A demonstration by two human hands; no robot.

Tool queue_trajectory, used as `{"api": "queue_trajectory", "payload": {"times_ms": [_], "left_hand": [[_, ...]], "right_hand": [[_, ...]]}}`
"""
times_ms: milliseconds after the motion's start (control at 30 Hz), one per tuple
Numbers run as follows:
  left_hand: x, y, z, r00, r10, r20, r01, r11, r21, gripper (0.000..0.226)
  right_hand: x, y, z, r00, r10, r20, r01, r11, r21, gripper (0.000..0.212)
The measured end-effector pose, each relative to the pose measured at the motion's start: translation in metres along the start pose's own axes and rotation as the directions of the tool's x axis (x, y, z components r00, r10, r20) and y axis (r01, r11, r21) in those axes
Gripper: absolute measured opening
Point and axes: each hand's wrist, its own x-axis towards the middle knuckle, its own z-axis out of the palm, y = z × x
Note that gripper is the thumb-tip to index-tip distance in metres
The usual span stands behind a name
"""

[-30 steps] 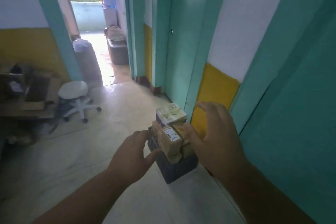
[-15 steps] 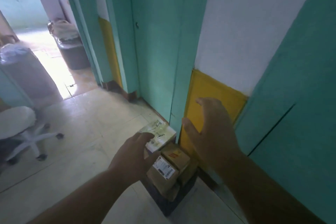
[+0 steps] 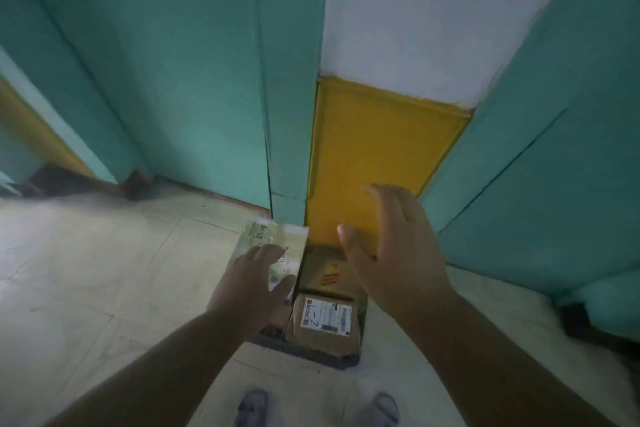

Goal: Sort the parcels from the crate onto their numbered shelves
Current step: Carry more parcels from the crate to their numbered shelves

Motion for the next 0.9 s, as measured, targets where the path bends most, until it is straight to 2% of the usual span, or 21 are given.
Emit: {"api": "queue_trajectory", "payload": {"times_ms": [133,233,367,467,533,600,667,767,900], "left_hand": [[0.023,-0.025,0.030,0.988,-0.029,0.151,0.033,0.999,-0.025,0.044],[0.039,-0.052,0.073,0.970,-0.042,0.238,0.045,0.999,-0.006,0.040],[0.055,-0.091,0.138,0.933,-0.167,0.318,0.176,0.984,0.001,0.020],[0.064,-0.111,0.183,0.898,-0.220,0.381,0.266,0.961,-0.073,0.008],[0.071,-0.121,0.209,0.869,-0.242,0.432,0.324,0.938,-0.126,0.013],[0.079,-0.130,0.230,0.848,-0.255,0.464,0.371,0.912,-0.177,0.006],[0.085,-0.139,0.247,0.830,-0.270,0.488,0.401,0.897,-0.187,0.020],[0.088,-0.143,0.262,0.797,-0.272,0.539,0.453,0.860,-0.236,0.020],[0.073,-0.124,0.248,0.795,-0.376,0.476,0.550,0.777,-0.305,0.027]], "right_hand": [[-0.011,0.017,0.039,0.986,0.155,0.057,-0.151,0.986,-0.070,0.059],[-0.032,0.049,0.087,0.951,0.277,0.139,-0.267,0.960,-0.081,0.057],[-0.065,0.099,0.165,0.869,0.413,0.274,-0.392,0.911,-0.130,0.059],[-0.083,0.135,0.220,0.816,0.480,0.322,-0.449,0.877,-0.169,0.057],[-0.093,0.157,0.253,0.777,0.518,0.356,-0.486,0.855,-0.182,0.056],[-0.101,0.177,0.284,0.735,0.554,0.392,-0.521,0.830,-0.196,0.055],[-0.109,0.192,0.310,0.696,0.572,0.434,-0.551,0.813,-0.188,0.055],[-0.116,0.203,0.332,0.638,0.596,0.488,-0.614,0.776,-0.145,0.050],[-0.120,0.197,0.314,0.674,0.614,0.412,-0.642,0.762,-0.085,0.047]]}}
